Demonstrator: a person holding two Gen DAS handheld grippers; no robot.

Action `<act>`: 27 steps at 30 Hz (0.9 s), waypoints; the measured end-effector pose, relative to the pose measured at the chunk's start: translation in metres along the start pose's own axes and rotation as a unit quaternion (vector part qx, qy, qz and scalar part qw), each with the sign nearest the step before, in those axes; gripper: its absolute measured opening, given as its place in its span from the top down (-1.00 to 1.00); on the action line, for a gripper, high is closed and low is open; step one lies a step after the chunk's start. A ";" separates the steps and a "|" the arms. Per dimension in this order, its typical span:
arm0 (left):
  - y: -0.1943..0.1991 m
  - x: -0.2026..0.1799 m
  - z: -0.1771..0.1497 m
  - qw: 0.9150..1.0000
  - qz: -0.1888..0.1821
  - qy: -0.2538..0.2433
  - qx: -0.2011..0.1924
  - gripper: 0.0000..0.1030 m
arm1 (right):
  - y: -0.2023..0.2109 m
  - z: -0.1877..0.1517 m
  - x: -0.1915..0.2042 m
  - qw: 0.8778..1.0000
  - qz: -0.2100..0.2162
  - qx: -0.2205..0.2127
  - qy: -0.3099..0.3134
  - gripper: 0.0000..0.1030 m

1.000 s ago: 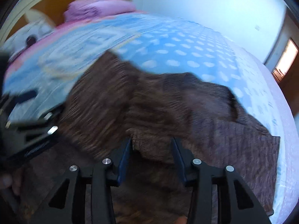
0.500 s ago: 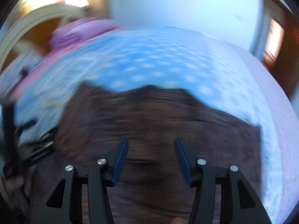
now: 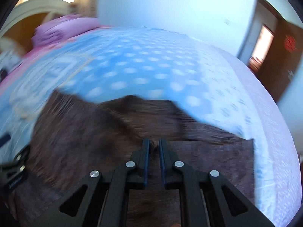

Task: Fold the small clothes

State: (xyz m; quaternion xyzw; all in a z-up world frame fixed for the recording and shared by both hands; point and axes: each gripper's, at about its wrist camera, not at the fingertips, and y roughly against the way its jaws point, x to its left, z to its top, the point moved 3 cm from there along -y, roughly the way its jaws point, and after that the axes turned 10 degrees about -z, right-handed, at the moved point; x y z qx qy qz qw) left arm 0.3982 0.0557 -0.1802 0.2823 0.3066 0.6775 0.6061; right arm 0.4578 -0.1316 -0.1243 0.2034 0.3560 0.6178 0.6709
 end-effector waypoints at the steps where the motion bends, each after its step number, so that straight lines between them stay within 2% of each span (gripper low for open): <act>1: 0.000 0.000 0.000 1.000 -0.001 0.001 0.000 -0.68 | -0.005 0.001 -0.012 1.000 0.010 0.013 -0.017 0.80; 3: 0.000 0.000 0.000 1.000 -0.002 0.001 0.000 -0.69 | -0.005 -0.002 -0.026 0.998 0.031 0.028 -0.038 0.73; 5: 0.000 0.001 0.000 1.000 0.000 0.001 0.000 -0.70 | 0.001 -0.011 -0.029 0.996 0.069 0.037 -0.049 0.32; 8: 0.000 0.000 0.000 1.000 -0.001 0.002 0.000 -0.71 | 0.012 -0.033 -0.025 0.988 0.133 0.059 -0.055 0.27; 12: 0.000 0.000 -0.001 1.000 0.000 0.002 0.000 -0.70 | 0.011 -0.055 -0.004 0.985 0.153 0.072 -0.031 0.27; 13: 0.000 0.000 -0.001 1.000 0.000 0.002 0.000 -0.71 | 0.010 -0.058 -0.001 0.987 0.142 0.068 -0.025 0.38; 14: 0.000 0.000 -0.001 1.000 0.000 0.002 0.000 -0.71 | 0.009 -0.060 0.001 0.989 0.135 0.064 -0.024 0.68; 16: 0.001 0.000 -0.001 1.000 0.000 0.002 0.000 -0.74 | 0.008 -0.060 0.001 0.988 0.137 0.059 -0.031 0.90; 22: 0.000 0.011 -0.003 0.999 -0.029 0.033 0.008 -0.82 | 0.046 -0.067 -0.010 0.986 0.158 0.028 -0.045 0.92; 27: 0.001 0.009 -0.004 0.999 -0.025 0.027 0.006 -0.82 | 0.040 -0.090 -0.004 0.988 0.148 0.046 -0.021 0.91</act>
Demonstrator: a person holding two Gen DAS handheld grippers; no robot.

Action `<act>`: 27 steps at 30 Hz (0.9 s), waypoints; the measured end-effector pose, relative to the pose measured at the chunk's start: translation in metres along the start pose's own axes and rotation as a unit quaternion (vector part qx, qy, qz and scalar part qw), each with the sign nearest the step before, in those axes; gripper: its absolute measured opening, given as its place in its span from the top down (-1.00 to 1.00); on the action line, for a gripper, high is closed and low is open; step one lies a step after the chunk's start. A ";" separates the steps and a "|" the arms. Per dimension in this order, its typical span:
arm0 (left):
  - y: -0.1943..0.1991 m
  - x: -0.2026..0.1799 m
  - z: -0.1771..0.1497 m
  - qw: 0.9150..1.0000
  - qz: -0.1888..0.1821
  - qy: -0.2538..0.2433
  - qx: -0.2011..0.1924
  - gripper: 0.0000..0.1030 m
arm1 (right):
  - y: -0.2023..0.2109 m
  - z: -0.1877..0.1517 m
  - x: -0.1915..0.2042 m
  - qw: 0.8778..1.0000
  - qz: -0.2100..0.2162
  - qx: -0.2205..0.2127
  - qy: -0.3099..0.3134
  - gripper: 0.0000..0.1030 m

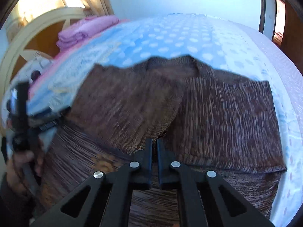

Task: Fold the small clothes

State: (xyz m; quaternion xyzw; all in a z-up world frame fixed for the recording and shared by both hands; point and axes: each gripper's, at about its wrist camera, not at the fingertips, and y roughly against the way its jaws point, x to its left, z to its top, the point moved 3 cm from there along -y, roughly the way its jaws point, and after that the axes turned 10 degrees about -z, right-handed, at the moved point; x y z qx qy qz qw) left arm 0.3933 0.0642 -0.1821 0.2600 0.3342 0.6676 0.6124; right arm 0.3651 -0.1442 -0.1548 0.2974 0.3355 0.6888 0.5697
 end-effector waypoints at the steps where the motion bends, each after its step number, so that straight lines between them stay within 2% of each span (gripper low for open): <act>1: 0.000 -0.001 0.000 1.000 0.003 -0.003 -0.001 -0.82 | -0.004 -0.001 -0.002 1.000 0.003 0.002 -0.002 0.90; 3: 0.001 -0.001 -0.001 1.000 0.010 -0.007 -0.002 -0.86 | -0.002 0.000 -0.010 1.000 0.015 -0.002 -0.023 0.70; 4: 0.001 -0.002 -0.001 1.000 0.013 -0.007 -0.002 -0.87 | 0.001 0.001 -0.014 1.000 0.006 -0.007 -0.029 0.45; 5: 0.001 -0.002 -0.001 1.000 0.014 -0.007 -0.002 -0.87 | 0.005 0.004 -0.018 0.999 -0.005 -0.018 -0.033 0.39; 7: 0.000 -0.001 -0.001 1.000 0.022 -0.007 0.002 -0.94 | 0.016 0.011 -0.022 0.998 -0.015 -0.044 -0.038 0.39; 10: 0.000 0.000 -0.002 0.999 0.042 -0.010 0.004 -1.00 | 0.020 0.019 -0.010 0.998 0.009 -0.054 -0.017 0.39; 12: 0.000 0.001 -0.003 0.999 0.052 -0.013 0.008 -1.00 | 0.013 0.019 0.002 0.998 0.030 -0.051 0.001 0.39; 14: 0.001 0.003 -0.004 0.998 0.058 -0.014 0.010 -1.00 | -0.006 0.012 0.014 0.999 0.041 -0.023 0.023 0.38; 15: 0.001 0.004 -0.005 0.998 0.061 -0.015 0.010 -1.00 | -0.016 0.007 0.018 0.999 0.030 -0.011 0.031 0.38; 18: 0.003 0.011 -0.007 0.998 0.068 -0.007 0.010 -1.00 | -0.007 -0.001 0.029 0.997 -0.001 -0.047 0.066 0.38; 22: 0.004 0.018 -0.007 0.999 0.050 0.015 0.010 -1.00 | 0.007 -0.003 0.027 0.996 0.010 -0.065 0.065 0.38; 25: 0.017 0.026 -0.004 0.999 0.007 0.032 -0.004 -1.00 | 0.009 -0.003 0.012 0.997 0.002 -0.066 0.048 0.38; 27: 0.025 0.030 0.001 0.999 0.013 0.039 -0.018 -1.00 | 0.015 -0.005 -0.001 0.997 -0.006 -0.069 0.030 0.38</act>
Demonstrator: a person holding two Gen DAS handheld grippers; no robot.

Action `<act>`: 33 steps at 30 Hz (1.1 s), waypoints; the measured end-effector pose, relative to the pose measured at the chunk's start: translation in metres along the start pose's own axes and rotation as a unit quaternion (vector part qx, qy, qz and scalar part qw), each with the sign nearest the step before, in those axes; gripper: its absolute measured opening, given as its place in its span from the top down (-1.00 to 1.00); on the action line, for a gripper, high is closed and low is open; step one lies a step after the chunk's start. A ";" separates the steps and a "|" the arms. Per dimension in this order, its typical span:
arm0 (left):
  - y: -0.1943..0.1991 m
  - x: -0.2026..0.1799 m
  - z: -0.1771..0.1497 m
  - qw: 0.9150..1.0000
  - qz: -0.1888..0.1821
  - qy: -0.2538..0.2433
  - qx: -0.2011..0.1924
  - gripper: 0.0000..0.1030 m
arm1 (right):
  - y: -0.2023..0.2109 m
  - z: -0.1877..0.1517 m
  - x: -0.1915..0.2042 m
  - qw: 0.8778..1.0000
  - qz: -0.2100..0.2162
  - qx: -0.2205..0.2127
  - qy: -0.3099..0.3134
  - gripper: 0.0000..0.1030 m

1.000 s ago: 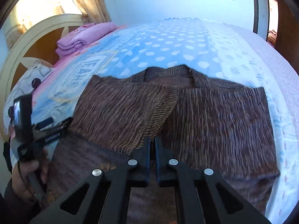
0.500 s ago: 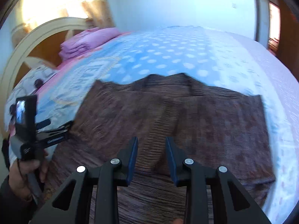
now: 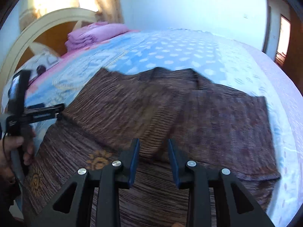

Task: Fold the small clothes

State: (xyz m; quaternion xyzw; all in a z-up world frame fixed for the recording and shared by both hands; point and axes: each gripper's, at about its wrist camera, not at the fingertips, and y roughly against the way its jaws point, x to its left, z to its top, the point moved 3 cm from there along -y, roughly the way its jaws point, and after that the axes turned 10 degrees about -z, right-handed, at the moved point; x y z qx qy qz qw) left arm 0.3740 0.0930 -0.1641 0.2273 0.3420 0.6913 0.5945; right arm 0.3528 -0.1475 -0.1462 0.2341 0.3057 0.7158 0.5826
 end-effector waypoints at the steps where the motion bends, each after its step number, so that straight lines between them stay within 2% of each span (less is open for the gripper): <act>1: 0.004 -0.001 0.005 1.000 0.003 -0.003 -0.010 -1.00 | 0.002 -0.001 -0.006 1.000 -0.007 0.000 -0.006 0.35; 4: 0.010 -0.018 0.022 1.000 -0.006 -0.019 -0.023 -1.00 | 0.007 -0.007 -0.010 1.000 -0.007 0.006 -0.012 0.18; 7: -0.002 -0.053 0.032 0.997 -0.010 -0.070 -0.008 -1.00 | 0.011 -0.014 -0.007 1.000 0.005 0.012 -0.004 0.18; 9: -0.017 -0.069 0.032 0.995 0.016 -0.098 0.004 -1.00 | 0.012 -0.018 -0.005 1.000 0.006 0.016 0.003 0.18; 11: -0.040 -0.077 0.029 0.987 0.079 -0.136 0.020 -1.00 | 0.010 -0.022 -0.007 1.000 0.001 0.020 0.009 0.18; 12: -0.046 -0.075 0.028 0.985 0.095 -0.142 0.025 -1.00 | 0.010 -0.023 -0.012 1.000 -0.006 0.018 0.008 0.18; 13: -0.051 -0.071 0.025 0.985 0.096 -0.144 0.024 -1.00 | 0.009 -0.023 -0.018 1.000 -0.015 0.018 0.003 0.18; 15: -0.048 -0.061 0.026 0.989 0.078 -0.124 0.024 -1.00 | 0.009 -0.021 -0.044 0.999 -0.028 0.016 -0.029 0.18; 20: -0.047 -0.051 0.020 0.989 0.079 -0.122 0.022 -1.00 | 0.006 -0.017 -0.121 0.990 -0.079 0.018 -0.115 0.18; 24: -0.045 -0.048 0.017 0.989 0.091 -0.112 0.020 -1.00 | -0.011 -0.031 -0.150 0.984 -0.125 0.060 -0.115 0.18; 25: -0.043 -0.048 0.016 0.990 0.091 -0.110 0.017 -1.00 | -0.009 -0.033 -0.153 0.983 -0.132 0.052 -0.114 0.18; 28: -0.043 -0.046 0.015 0.990 0.089 -0.104 0.021 -1.00 | -0.005 -0.040 -0.162 0.981 -0.128 0.052 -0.136 0.17; 31: -0.041 -0.051 0.015 0.989 0.095 -0.116 0.013 -1.00 | -0.008 -0.042 -0.165 0.981 -0.121 0.054 -0.143 -0.02; 33: -0.032 -0.051 0.016 0.989 0.082 -0.120 0.007 -1.00 | -0.014 -0.041 -0.169 0.980 -0.113 0.061 -0.150 -0.16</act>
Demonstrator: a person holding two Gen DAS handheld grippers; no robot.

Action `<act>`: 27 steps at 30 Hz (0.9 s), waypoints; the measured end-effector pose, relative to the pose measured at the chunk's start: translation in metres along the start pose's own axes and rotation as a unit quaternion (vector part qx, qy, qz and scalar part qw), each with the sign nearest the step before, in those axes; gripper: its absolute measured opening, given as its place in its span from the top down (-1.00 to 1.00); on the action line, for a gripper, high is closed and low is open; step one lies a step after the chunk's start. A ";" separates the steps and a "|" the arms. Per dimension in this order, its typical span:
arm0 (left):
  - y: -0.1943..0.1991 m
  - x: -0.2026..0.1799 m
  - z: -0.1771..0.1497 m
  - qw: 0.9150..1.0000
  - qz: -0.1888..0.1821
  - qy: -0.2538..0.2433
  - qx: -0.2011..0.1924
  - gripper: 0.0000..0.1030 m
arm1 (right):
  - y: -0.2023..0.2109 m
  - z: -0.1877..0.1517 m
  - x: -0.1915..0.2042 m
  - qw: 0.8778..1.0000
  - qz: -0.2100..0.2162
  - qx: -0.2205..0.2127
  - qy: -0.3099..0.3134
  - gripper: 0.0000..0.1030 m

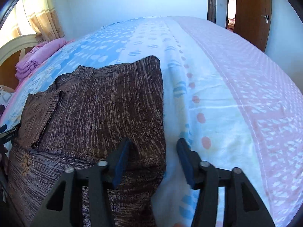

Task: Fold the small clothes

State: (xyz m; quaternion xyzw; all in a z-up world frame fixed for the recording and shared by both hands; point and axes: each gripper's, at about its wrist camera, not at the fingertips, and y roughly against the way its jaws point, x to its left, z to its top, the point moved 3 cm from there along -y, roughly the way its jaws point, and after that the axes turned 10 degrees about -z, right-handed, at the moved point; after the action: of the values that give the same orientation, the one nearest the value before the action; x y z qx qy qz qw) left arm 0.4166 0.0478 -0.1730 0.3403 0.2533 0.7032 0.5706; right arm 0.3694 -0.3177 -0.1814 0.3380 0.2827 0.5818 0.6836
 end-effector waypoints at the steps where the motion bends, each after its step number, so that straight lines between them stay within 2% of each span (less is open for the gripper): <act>1: 0.005 0.002 -0.001 1.000 -0.008 0.006 0.000 -1.00 | -0.001 0.001 0.001 1.000 0.006 0.004 0.001 -0.27; 2: 0.009 0.005 -0.002 1.000 -0.016 0.012 0.001 -1.00 | -0.001 0.000 0.004 1.000 0.014 0.004 0.008 -0.42; 3: 0.014 0.007 -0.003 0.999 -0.026 0.020 -0.001 -1.00 | -0.001 -0.001 0.008 1.000 0.018 0.006 0.017 -0.45; 8: 0.041 0.005 -0.018 0.997 -0.072 0.025 -0.001 -1.00 | 0.004 -0.002 0.010 1.000 0.016 -0.007 0.019 -0.45; 13: 0.058 -0.015 -0.031 0.996 -0.091 -0.007 -0.003 -1.00 | 0.014 -0.003 0.005 1.000 0.012 -0.022 0.005 -0.45; 19: 0.076 -0.027 -0.041 0.994 -0.105 -0.017 -0.019 -1.00 | 0.039 -0.012 0.009 0.999 0.020 -0.044 0.014 -0.45; 27: 0.088 -0.035 -0.053 0.992 -0.121 -0.022 -0.016 -1.00 | 0.067 -0.031 0.021 0.997 0.034 -0.054 0.032 -0.45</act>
State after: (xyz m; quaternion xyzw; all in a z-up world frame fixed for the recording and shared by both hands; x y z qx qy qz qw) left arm 0.3243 -0.0038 -0.1482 0.3135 0.2687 0.6256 0.6619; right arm 0.3083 -0.2864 -0.1473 0.2916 0.2610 0.6294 0.6714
